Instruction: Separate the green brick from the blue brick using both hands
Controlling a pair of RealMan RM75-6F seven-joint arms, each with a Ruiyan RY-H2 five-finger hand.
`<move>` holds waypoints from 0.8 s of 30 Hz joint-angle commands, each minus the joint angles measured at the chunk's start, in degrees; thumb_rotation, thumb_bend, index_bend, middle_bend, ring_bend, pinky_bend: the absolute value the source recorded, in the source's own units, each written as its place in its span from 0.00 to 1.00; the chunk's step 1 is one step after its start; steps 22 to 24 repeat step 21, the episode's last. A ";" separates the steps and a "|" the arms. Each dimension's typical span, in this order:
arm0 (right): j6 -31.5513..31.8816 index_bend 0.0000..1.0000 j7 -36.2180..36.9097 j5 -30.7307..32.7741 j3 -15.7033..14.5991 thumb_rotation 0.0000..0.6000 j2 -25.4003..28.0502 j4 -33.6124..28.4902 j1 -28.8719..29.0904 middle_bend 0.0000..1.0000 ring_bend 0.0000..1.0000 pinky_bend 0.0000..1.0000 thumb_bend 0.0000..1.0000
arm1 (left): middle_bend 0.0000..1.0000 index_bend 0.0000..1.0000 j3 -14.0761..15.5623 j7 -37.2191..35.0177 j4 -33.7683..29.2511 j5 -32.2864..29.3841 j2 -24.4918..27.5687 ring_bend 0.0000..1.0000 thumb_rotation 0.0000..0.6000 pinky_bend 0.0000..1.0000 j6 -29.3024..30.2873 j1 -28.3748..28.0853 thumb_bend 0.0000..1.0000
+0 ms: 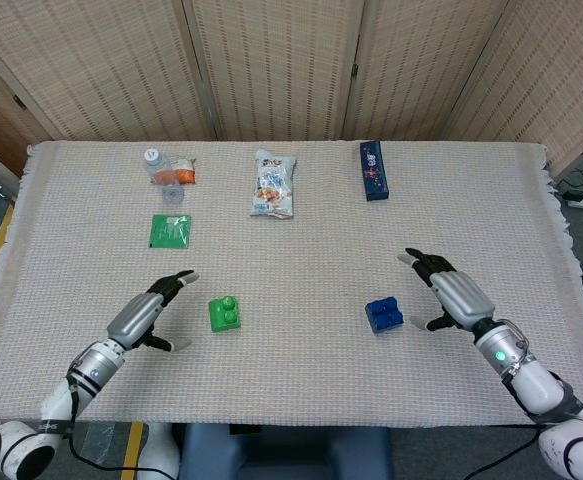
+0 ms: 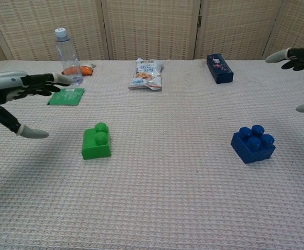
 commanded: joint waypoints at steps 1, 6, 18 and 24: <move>16.43 0.00 -19.47 -1.74 -3.56 1.00 -3.77 -0.36 -9.91 0.00 0.00 0.00 0.31 | 0.06 0.07 3.86 4.42 0.68 4.00 3.90 0.00 1.00 0.00 8.07 5.17 0.24; 27.18 0.00 -24.60 -3.28 -4.48 1.00 -8.24 1.46 -15.59 0.00 0.00 0.00 0.31 | 0.06 0.08 6.33 11.05 1.36 3.62 6.49 0.00 1.00 0.00 16.57 11.86 0.24; 28.88 0.00 -30.06 -2.29 -5.34 1.00 -8.04 -0.91 -18.71 0.00 0.00 0.00 0.31 | 0.04 0.10 6.00 27.95 -0.57 1.56 6.11 0.00 1.00 0.00 25.53 18.07 0.24; 28.56 0.00 -30.51 -2.48 -5.18 1.00 -8.09 -1.17 -18.64 0.00 0.00 0.00 0.31 | 0.04 0.10 5.53 28.51 0.23 1.36 5.67 0.00 1.00 0.00 25.71 18.18 0.24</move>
